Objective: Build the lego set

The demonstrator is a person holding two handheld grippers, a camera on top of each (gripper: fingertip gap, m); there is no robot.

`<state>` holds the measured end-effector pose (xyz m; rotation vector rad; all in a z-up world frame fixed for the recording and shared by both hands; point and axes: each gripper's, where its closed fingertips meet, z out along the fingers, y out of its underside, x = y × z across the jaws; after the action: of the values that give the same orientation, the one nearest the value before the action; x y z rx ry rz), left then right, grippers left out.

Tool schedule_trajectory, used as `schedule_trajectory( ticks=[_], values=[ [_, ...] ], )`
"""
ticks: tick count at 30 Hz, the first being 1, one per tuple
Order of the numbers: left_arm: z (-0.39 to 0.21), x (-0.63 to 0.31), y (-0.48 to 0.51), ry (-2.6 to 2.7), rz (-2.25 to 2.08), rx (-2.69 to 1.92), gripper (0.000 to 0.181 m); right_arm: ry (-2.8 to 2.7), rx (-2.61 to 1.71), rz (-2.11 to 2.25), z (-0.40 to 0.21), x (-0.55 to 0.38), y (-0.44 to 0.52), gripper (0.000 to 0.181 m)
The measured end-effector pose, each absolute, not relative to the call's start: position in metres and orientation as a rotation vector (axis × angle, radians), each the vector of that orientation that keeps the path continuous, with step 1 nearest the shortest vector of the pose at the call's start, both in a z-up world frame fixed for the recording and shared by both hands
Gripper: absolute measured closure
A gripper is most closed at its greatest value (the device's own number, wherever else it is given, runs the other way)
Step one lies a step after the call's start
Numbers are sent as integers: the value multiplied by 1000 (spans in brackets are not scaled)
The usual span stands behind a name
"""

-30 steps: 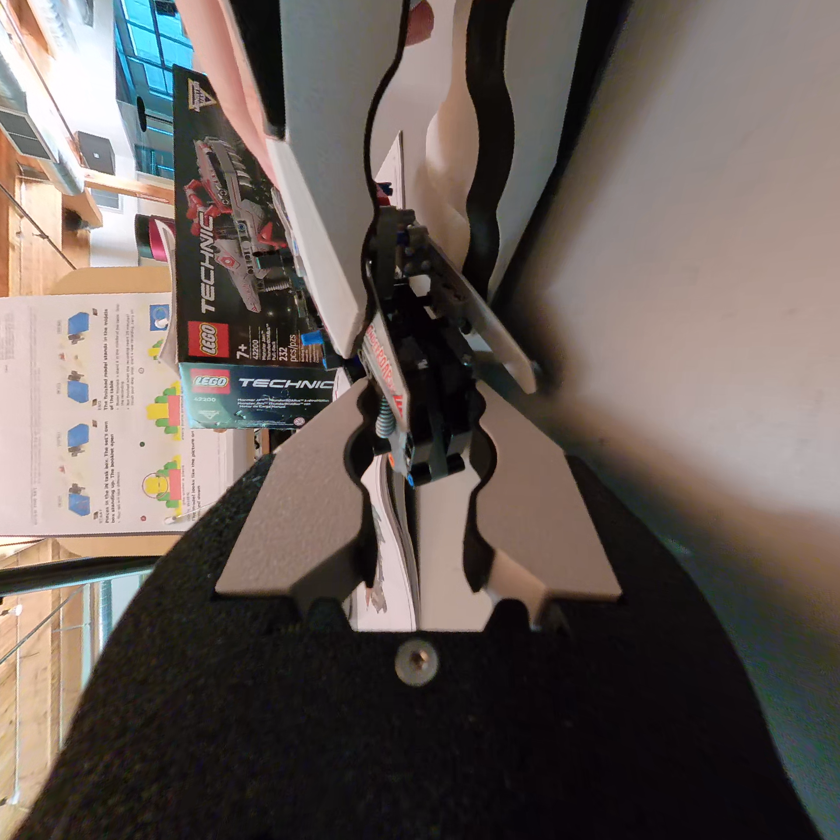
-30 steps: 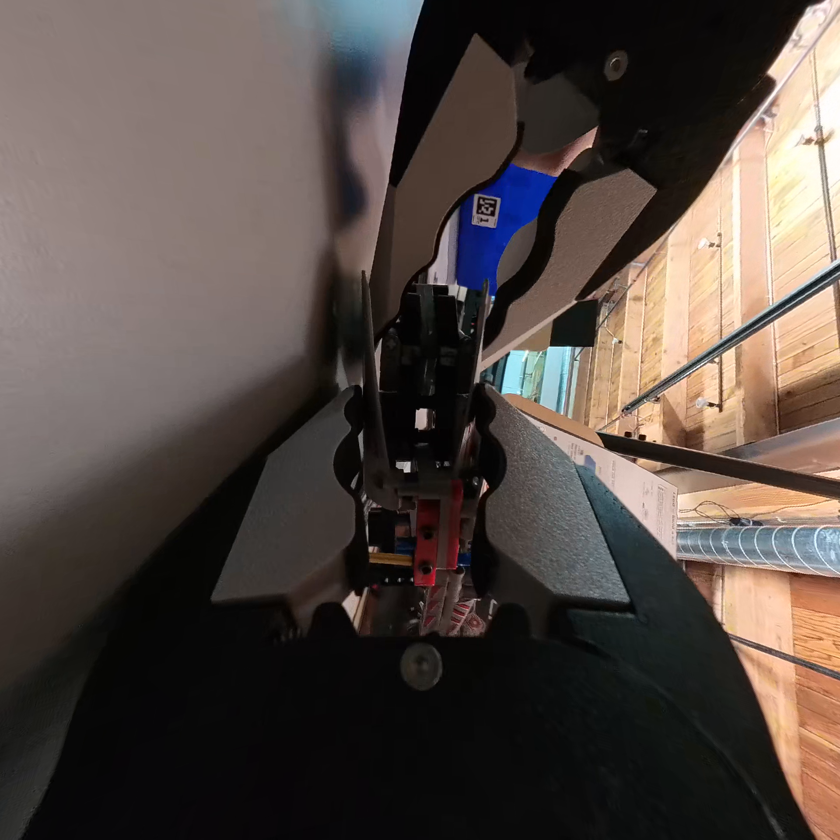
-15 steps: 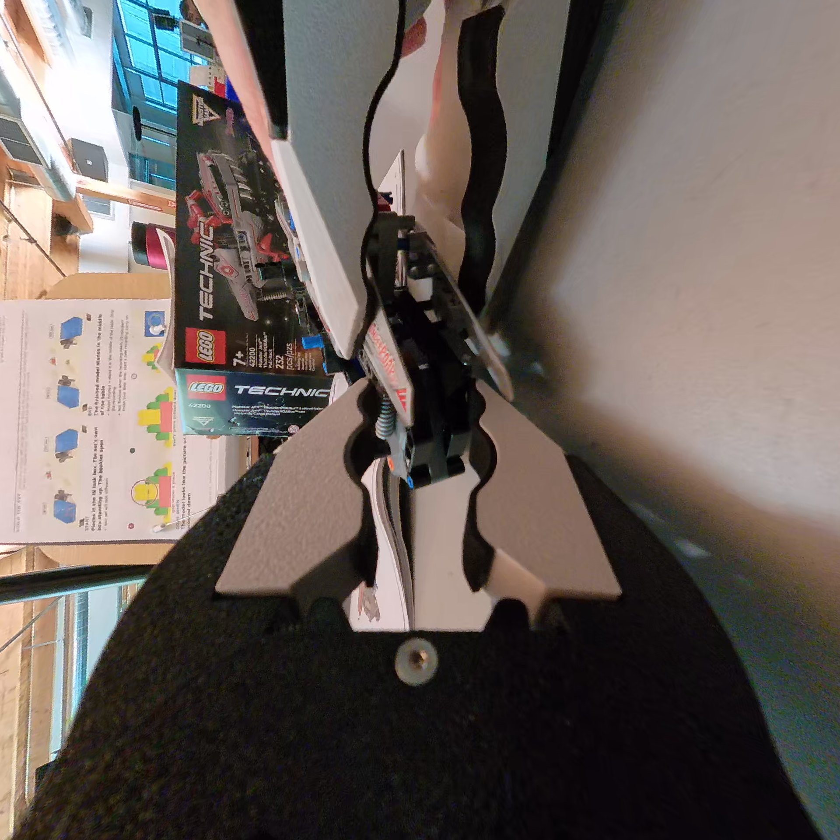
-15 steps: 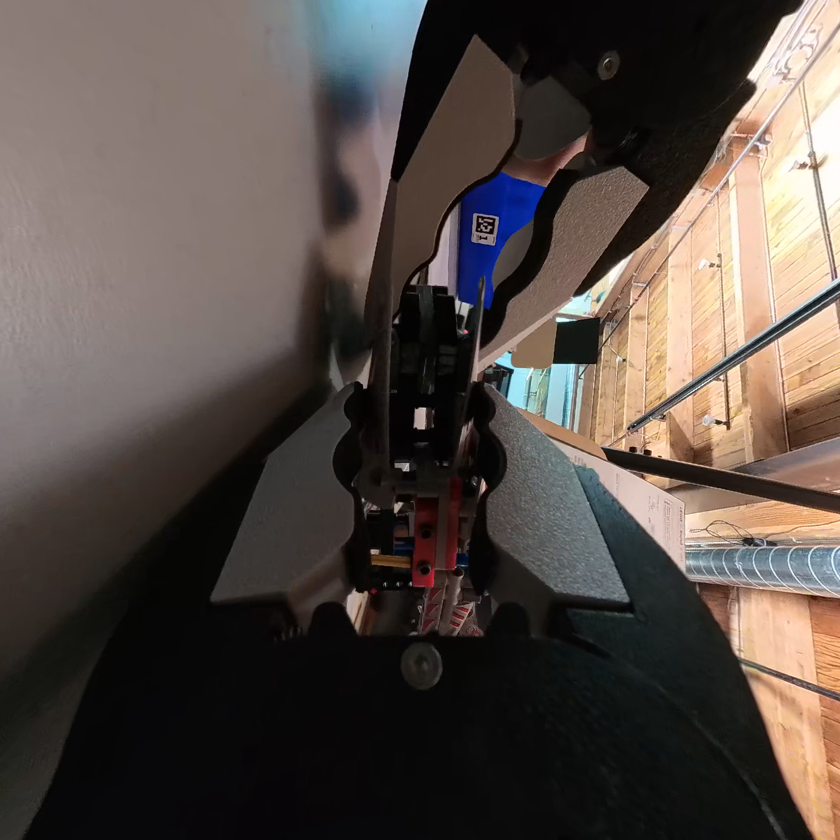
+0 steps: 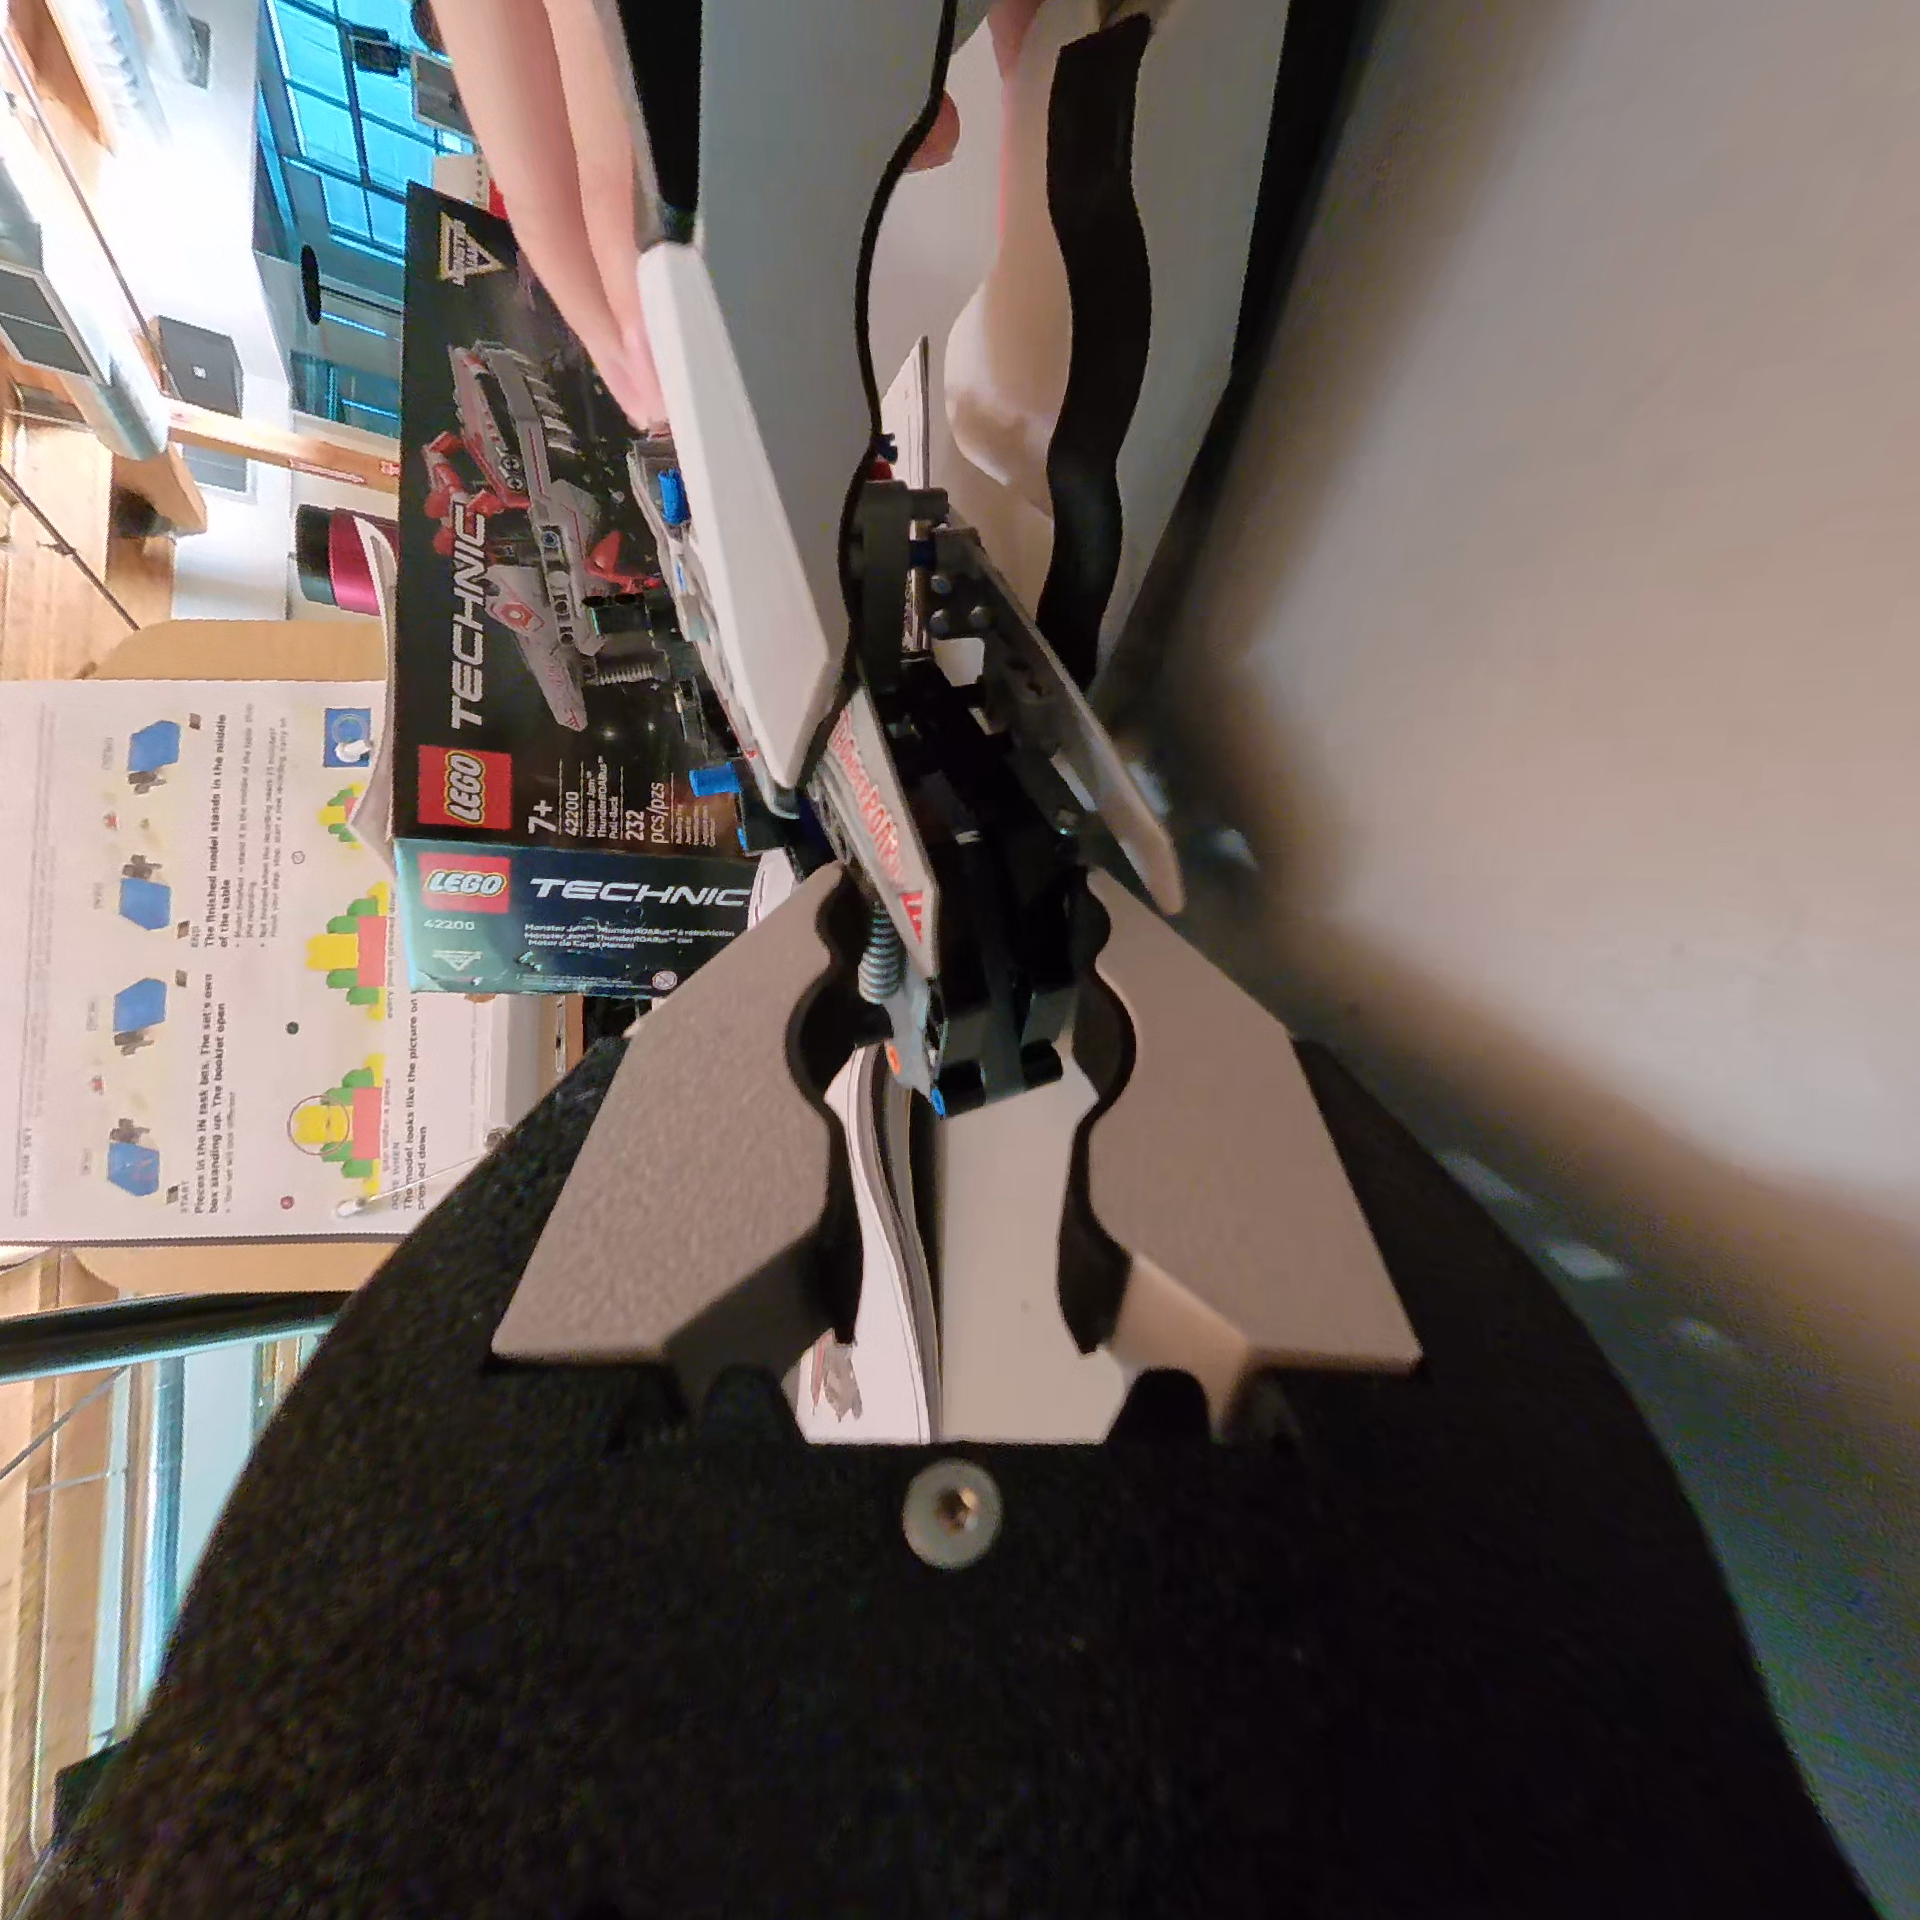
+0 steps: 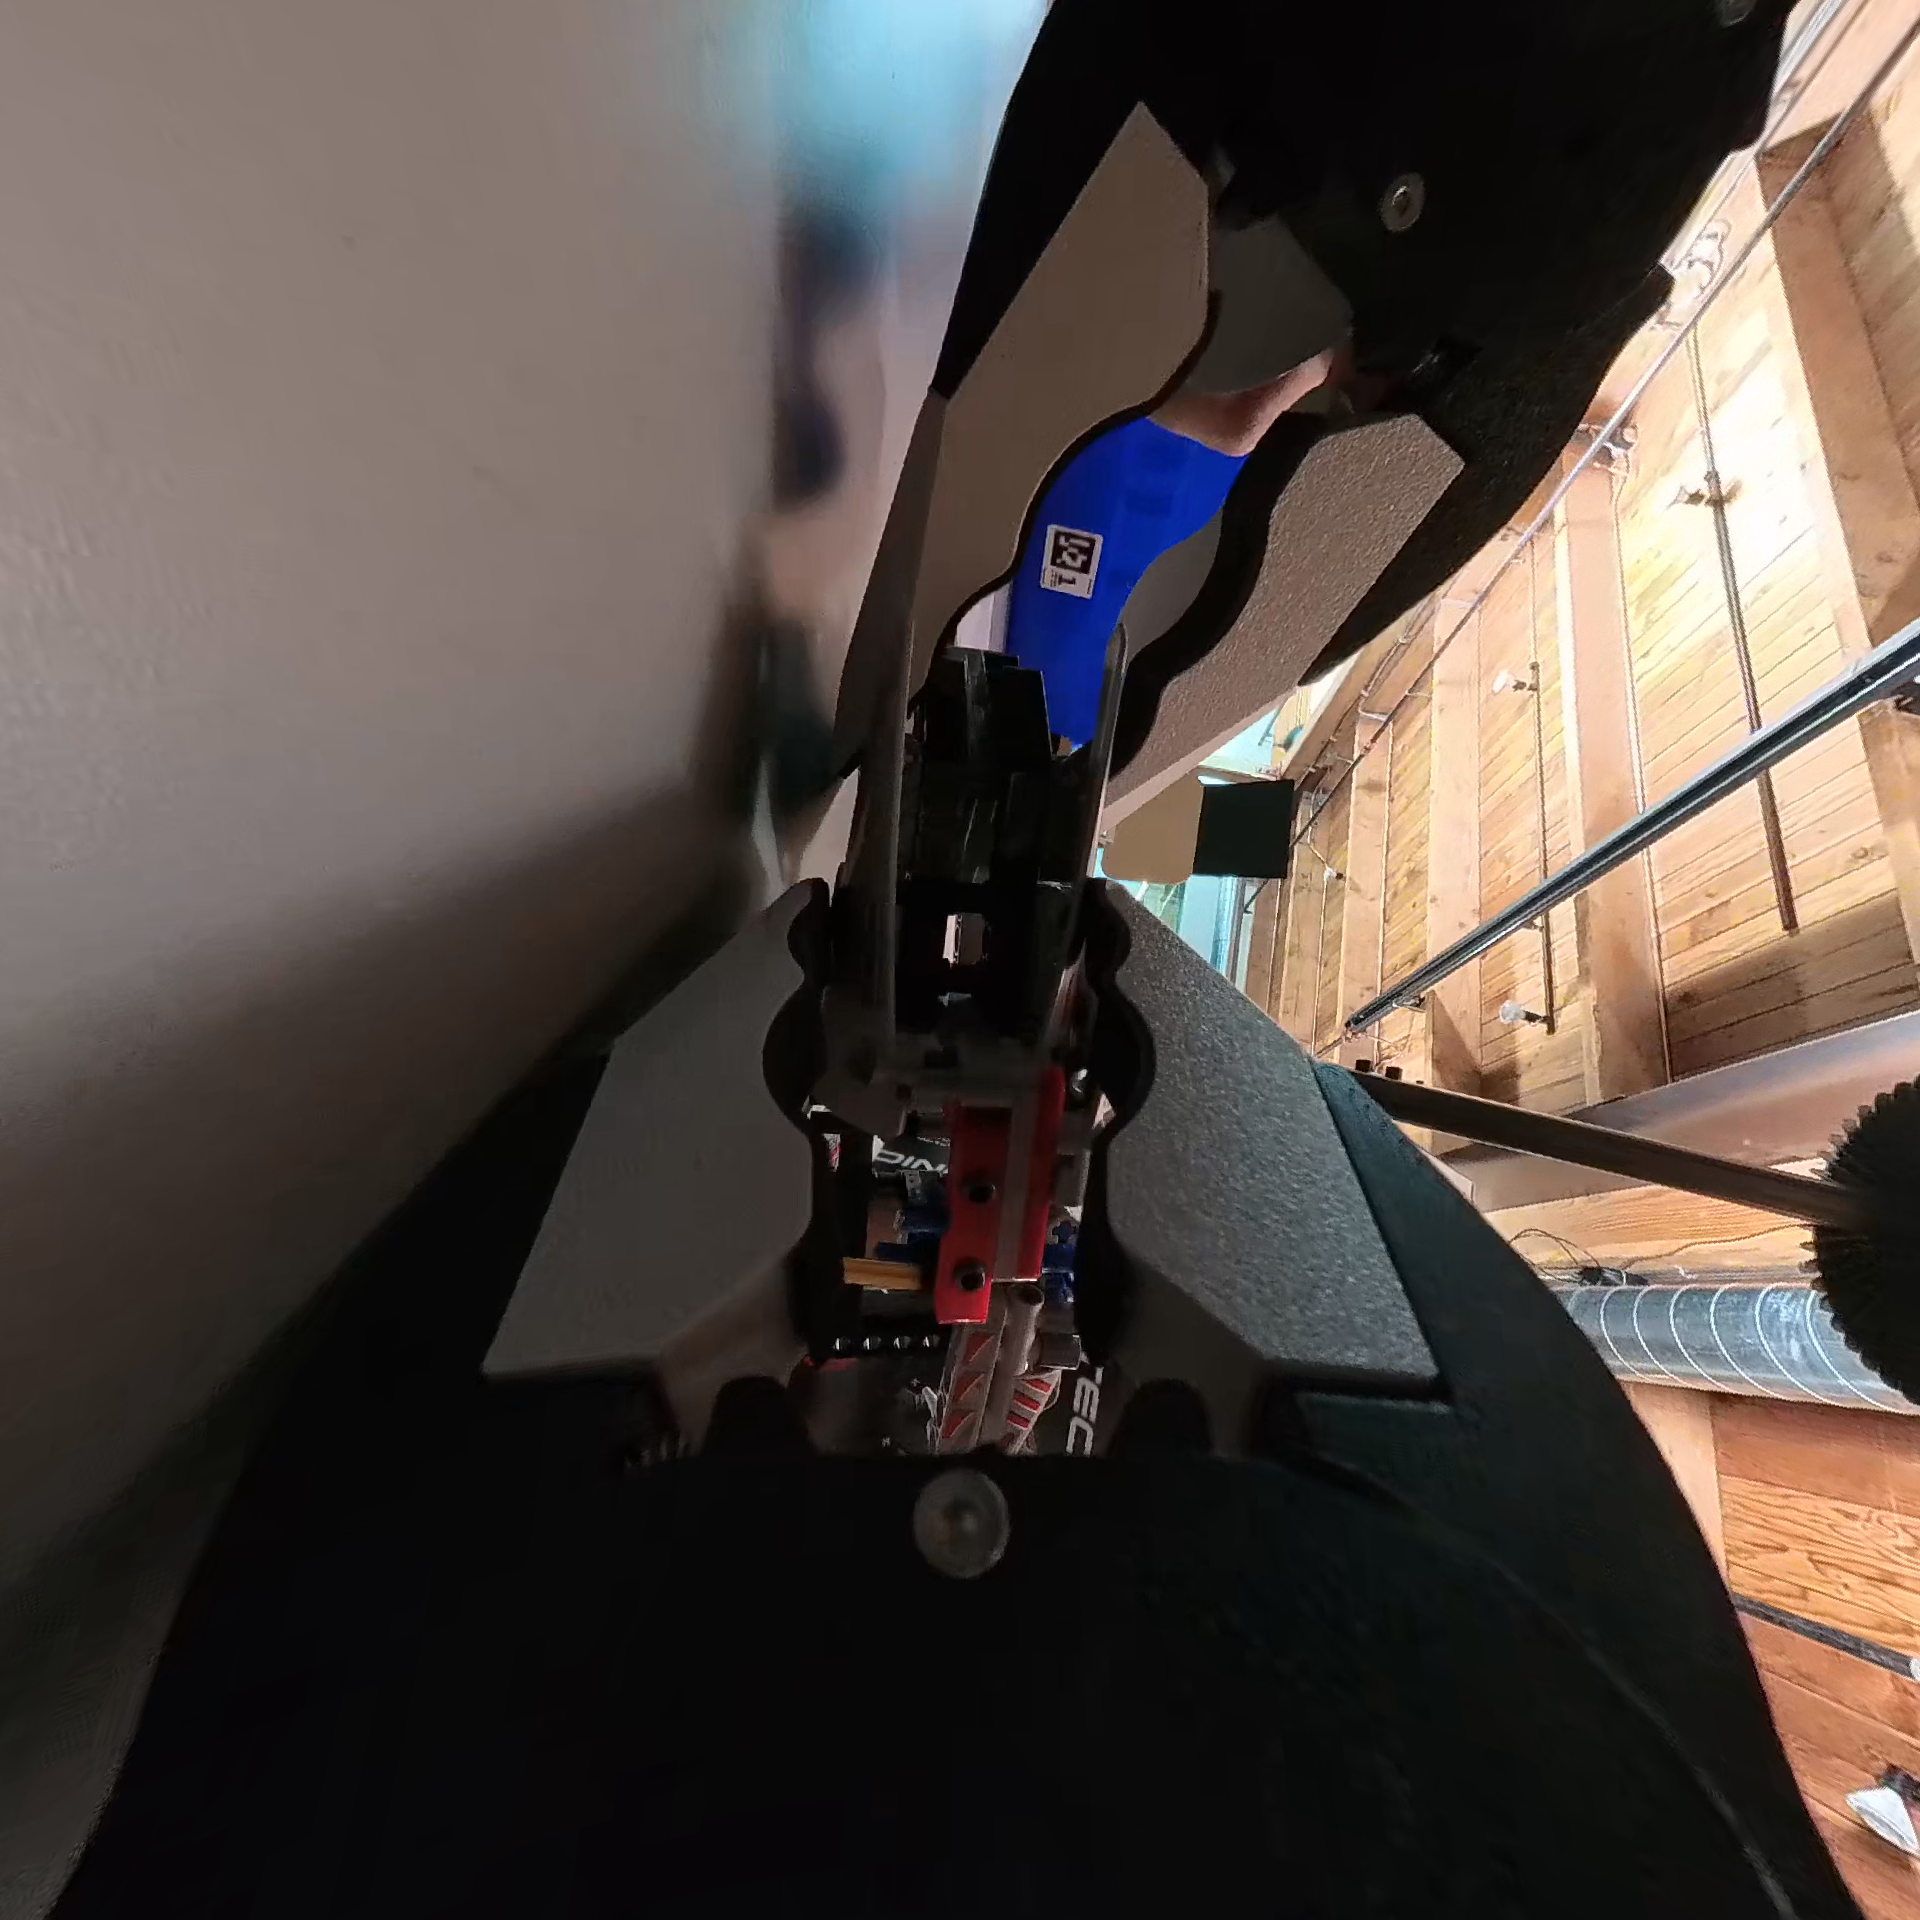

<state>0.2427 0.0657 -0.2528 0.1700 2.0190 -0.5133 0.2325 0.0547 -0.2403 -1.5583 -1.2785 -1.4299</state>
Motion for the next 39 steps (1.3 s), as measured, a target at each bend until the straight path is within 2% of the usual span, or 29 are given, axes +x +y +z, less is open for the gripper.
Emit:
schedule_trajectory(
  ticks=[39],
  values=[
    [-253,240,69,2048,-586,130,144,-1261,-1530,-1412,-237,231,52,135]
  ],
)
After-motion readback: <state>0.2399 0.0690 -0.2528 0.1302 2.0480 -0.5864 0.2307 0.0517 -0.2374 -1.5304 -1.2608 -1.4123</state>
